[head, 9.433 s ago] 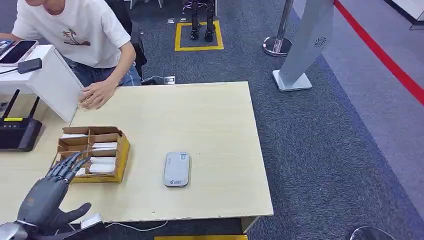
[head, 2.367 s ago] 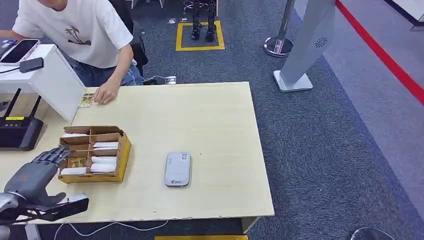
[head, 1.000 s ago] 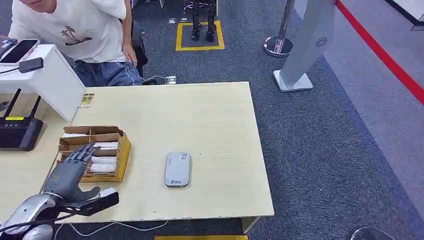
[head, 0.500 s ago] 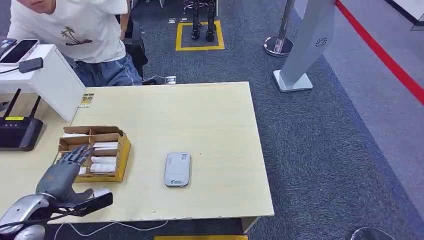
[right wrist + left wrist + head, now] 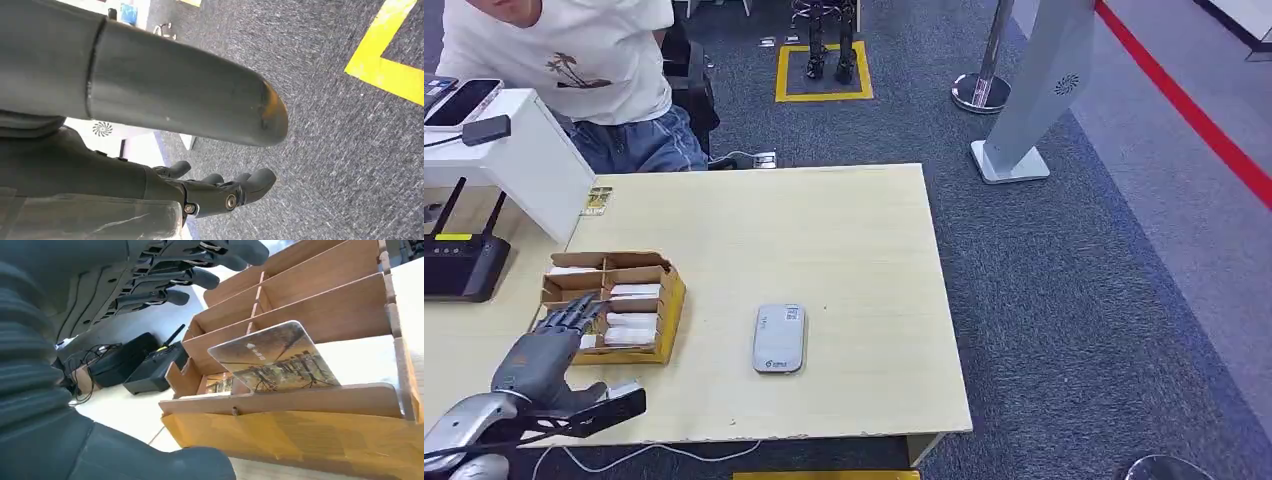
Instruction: Pass the card to the sensor for recognition and then transmit it.
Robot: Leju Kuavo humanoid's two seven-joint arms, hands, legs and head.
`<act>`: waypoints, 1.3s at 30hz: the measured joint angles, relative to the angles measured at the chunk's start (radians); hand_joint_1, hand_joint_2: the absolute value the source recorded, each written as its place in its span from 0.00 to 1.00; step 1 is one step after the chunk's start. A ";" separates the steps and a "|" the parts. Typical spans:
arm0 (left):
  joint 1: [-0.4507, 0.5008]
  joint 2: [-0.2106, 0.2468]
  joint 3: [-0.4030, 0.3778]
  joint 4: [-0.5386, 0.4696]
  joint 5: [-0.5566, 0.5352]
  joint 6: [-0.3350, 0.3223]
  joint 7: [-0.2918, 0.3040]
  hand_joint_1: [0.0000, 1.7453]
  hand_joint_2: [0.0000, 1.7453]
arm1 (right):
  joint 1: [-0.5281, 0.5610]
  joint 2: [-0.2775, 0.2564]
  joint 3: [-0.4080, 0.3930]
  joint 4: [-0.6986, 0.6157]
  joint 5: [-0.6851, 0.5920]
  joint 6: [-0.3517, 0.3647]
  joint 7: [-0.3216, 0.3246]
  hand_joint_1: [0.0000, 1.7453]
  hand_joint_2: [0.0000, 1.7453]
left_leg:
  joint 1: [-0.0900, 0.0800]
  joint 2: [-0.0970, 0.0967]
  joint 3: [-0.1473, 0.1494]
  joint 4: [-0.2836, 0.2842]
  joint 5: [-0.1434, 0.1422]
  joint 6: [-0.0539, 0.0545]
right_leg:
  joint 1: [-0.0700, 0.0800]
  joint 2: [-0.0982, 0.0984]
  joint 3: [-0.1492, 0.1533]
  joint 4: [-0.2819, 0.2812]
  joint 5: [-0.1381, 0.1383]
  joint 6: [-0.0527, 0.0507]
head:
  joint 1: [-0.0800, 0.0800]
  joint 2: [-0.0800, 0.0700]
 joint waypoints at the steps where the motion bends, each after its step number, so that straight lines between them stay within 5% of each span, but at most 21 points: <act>1: 0.000 -0.002 0.000 0.000 0.000 0.000 0.000 0.00 1.00 | 0.000 0.000 0.000 0.000 0.000 0.000 0.000 0.00 0.00 | 0.000 0.000 0.000 0.000 0.000 0.000 | 0.000 0.000 0.000 0.000 0.000 0.000 | 0.000 0.000; 39: 0.011 -0.044 0.009 0.022 -0.010 0.018 0.010 0.00 1.00 | 0.000 0.002 0.010 0.000 0.002 0.000 0.003 0.00 0.00 | 0.000 0.000 0.000 0.000 0.000 0.000 | 0.000 0.000 0.000 0.000 0.000 0.000 | 0.000 0.000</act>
